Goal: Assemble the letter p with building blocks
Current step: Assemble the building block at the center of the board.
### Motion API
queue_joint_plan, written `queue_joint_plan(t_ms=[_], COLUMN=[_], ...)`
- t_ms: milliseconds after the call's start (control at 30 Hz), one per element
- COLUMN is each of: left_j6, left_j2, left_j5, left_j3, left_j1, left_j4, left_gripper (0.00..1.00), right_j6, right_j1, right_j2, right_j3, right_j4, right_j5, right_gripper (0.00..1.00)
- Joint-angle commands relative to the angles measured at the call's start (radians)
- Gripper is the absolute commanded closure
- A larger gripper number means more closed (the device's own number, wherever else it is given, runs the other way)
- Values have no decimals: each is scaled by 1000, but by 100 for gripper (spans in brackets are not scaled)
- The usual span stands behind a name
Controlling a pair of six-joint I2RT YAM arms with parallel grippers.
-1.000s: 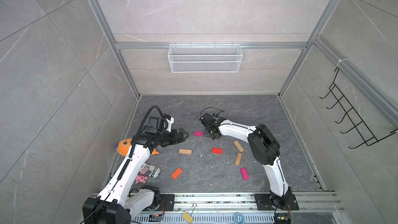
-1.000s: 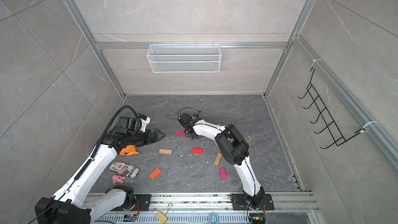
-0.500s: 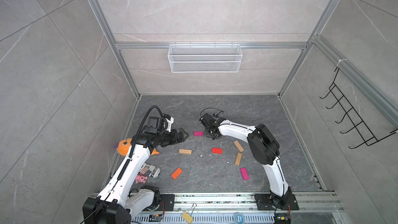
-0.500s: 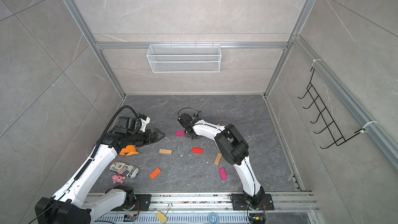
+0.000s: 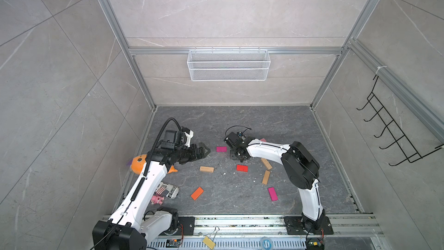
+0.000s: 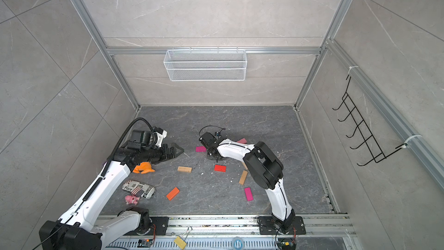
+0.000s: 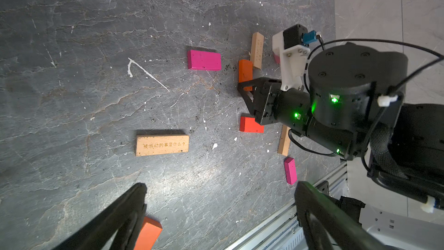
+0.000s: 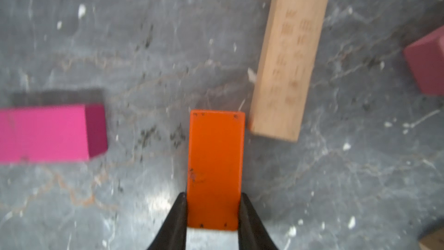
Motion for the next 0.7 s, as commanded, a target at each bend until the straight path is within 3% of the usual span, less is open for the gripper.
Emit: queue_joint_plan(t_ms=[0, 200, 667], left_j6=[5, 4, 1], left_j2=[-24, -29, -51], left_j5=[20, 20, 21], left_j3=[-9, -15, -22], left_j1=[8, 11, 12], left_j4=[-13, -16, -17], left_gripper=[0, 0, 1], right_j6=[-63, -82, -75], right_j1=[18, 37, 48], right_j2=[-48, -38, 91], right_j3=[-42, -44, 158], right_j4=[26, 35, -89], right_j5=[-35, -59, -54], right_gripper=[72, 72, 71])
